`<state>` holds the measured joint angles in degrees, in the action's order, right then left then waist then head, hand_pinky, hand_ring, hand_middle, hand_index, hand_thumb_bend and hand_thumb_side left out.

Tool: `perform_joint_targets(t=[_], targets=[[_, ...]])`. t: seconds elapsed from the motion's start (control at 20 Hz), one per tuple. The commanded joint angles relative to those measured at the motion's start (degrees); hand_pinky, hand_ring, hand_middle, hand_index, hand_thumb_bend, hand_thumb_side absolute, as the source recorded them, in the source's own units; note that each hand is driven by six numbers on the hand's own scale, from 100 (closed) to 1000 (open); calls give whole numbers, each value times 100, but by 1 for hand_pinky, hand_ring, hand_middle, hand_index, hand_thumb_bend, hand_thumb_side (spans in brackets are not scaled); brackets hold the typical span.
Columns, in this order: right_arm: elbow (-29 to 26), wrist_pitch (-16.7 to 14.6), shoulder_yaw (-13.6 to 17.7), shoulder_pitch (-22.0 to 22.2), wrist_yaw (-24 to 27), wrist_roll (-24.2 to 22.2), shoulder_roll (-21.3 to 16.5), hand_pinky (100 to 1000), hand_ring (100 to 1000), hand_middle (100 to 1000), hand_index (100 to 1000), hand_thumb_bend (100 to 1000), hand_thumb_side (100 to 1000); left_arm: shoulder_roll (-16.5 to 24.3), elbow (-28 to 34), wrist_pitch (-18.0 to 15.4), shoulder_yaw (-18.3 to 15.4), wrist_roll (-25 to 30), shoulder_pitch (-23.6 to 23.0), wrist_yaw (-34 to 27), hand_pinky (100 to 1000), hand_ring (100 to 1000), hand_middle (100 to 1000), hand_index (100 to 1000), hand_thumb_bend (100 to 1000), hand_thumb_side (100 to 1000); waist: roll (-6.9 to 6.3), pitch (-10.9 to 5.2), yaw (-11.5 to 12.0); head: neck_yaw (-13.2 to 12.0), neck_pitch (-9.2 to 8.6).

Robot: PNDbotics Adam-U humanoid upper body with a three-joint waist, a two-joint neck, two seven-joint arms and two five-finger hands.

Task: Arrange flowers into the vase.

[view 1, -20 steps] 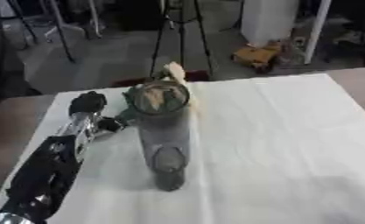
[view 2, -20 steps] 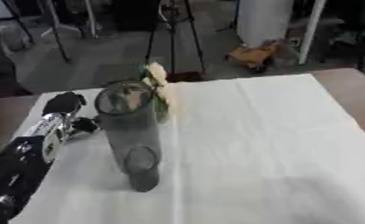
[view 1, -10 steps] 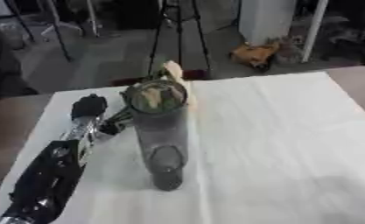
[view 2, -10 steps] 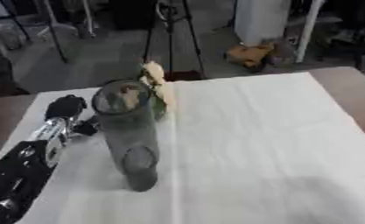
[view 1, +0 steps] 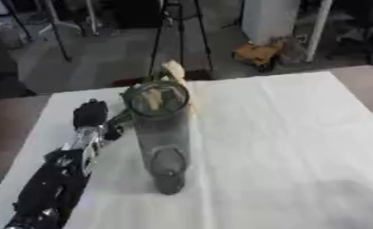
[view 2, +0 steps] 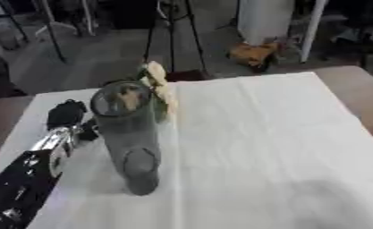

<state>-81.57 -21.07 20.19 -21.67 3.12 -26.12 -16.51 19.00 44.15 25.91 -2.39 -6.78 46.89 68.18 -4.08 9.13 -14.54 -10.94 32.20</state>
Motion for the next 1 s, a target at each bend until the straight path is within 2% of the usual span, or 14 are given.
perform_joint_targets(t=[0.05, 0.25, 0.7, 1.0], targets=[[-33, -16, 22, -83, 34, -29, -193, 655, 954, 394, 705, 478, 585, 73, -12, 42, -53, -304, 95, -190, 510, 658, 557, 723, 449, 266, -59, 11, -25, 7, -58], [-29, -24, 10, -92, 36, -59, -210, 655, 955, 393, 705, 478, 580, 77, -109, 69, -39, -565, 120, -400, 504, 654, 552, 720, 417, 260, -101, 40, -77, -16, -83], [-18, -36, 3, -116, 45, -123, -261, 655, 957, 392, 705, 480, 570, 153, -201, 111, -50, -860, 195, -679, 499, 656, 552, 721, 405, 253, -199, 134, -191, -62, -171], [-3, -49, 7, -119, 43, -144, -292, 655, 958, 391, 705, 481, 566, 173, -243, 171, -49, -1045, 203, -793, 530, 681, 576, 730, 406, 266, -238, 165, -202, -56, -190]])
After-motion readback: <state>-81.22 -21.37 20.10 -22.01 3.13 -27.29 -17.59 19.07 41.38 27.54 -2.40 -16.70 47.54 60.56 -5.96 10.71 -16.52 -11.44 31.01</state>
